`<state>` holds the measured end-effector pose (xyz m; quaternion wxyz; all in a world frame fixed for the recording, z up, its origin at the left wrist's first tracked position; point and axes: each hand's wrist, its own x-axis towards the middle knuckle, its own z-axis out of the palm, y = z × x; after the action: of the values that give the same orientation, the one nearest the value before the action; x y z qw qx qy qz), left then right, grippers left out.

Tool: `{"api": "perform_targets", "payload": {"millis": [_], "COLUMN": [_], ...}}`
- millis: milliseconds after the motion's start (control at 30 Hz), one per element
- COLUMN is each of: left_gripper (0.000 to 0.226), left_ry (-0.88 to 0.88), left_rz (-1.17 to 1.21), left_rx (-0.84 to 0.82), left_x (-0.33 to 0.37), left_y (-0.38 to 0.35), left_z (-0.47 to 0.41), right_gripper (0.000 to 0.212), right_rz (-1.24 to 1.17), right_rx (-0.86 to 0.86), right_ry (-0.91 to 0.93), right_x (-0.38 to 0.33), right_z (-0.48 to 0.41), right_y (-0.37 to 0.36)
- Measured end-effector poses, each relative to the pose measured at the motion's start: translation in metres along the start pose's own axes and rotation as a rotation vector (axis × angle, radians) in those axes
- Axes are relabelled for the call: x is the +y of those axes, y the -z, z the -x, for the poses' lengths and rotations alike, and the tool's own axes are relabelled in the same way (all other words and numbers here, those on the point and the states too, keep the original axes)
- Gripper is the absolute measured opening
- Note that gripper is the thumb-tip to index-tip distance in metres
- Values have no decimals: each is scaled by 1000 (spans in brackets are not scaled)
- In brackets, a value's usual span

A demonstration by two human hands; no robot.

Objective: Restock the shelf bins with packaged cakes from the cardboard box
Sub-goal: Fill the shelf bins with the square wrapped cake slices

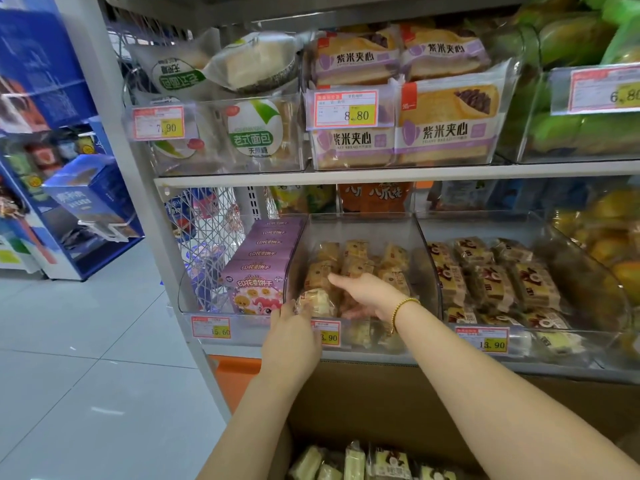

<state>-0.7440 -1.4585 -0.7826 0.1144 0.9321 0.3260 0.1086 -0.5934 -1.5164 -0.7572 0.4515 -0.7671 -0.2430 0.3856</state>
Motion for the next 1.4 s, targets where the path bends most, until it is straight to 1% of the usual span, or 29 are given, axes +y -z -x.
{"api": "perform_targets", "payload": {"millis": [33, 100, 200, 267, 367, 533, 633, 700, 767, 867, 933, 1033, 1100, 1133, 1200, 1267, 1333, 1400], "left_gripper": [51, 51, 50, 50, 50, 59, 58, 56, 58, 59, 55, 47, 45, 46, 49, 49, 47, 46], "left_ry": [1, -3, -19, -20, -16, -51, -36, -15, 18, 38, 39, 44, 41, 30, -19, -54, -46, -17], "left_rz": [-1, -7, -24, -49, -66, 7, -39, -59, -64, -87, -64, -21, -5, -11, -46, -68, -56, -45], "left_rx": [-7, -16, -28, -24, -11, -27, -32, -34, -62, -71, -36, -3, 9, 12, -1, -40, -69, -91], "left_x": [1, 3, 4, 4, 5, 8, 9, 10, 13, 13, 11, 8, 7, 7, 5, 3, 1, -1], "left_y": [1, 6, 12, 14, 16, 12, 8, 5, 0, -6, -7, -5, -3, -2, -1, 2, 3, 4], "left_z": [0, 1, 2, 3, 2, 1, 0, -2, -2, 0, 0, -1, -1, 0, 0, -1, -5, -8], "right_gripper": [60, 57, 64, 63, 66, 73, 82, 79, 68, 59, 62, 73, 72, 69, 67, 70, 78, 83], "right_rz": [-22, -28, -29, -23, -8, -170, -208, -215, -220, -144, -51, 206, 294, 271, 114, -37, -57, 26], "right_rx": [-36, -57, -14, -20, 23, 1, -14, -24, -26, -3, 31, 122, 179, 172, 111, 94, 111, 109], "right_ry": [-55, -93, -102, -105, -99, -109, -110, -115, -120, -100, -67, -7, 12, 3, -41, -56, -35, -7], "right_x": [0, 0, -2, -5, -1, 6, 8, 8, 8, 8, 6, 1, 2, 3, 5, 5, 5, 4], "right_z": [-2, -10, -22, -23, -26, -33, -35, -34, -34, -35, -34, -25, -21, -21, -21, -24, -27, -26], "right_y": [0, -5, -16, -19, -19, -18, -19, -18, -18, -21, -23, -22, -21, -20, -19, -19, -21, -23]}}
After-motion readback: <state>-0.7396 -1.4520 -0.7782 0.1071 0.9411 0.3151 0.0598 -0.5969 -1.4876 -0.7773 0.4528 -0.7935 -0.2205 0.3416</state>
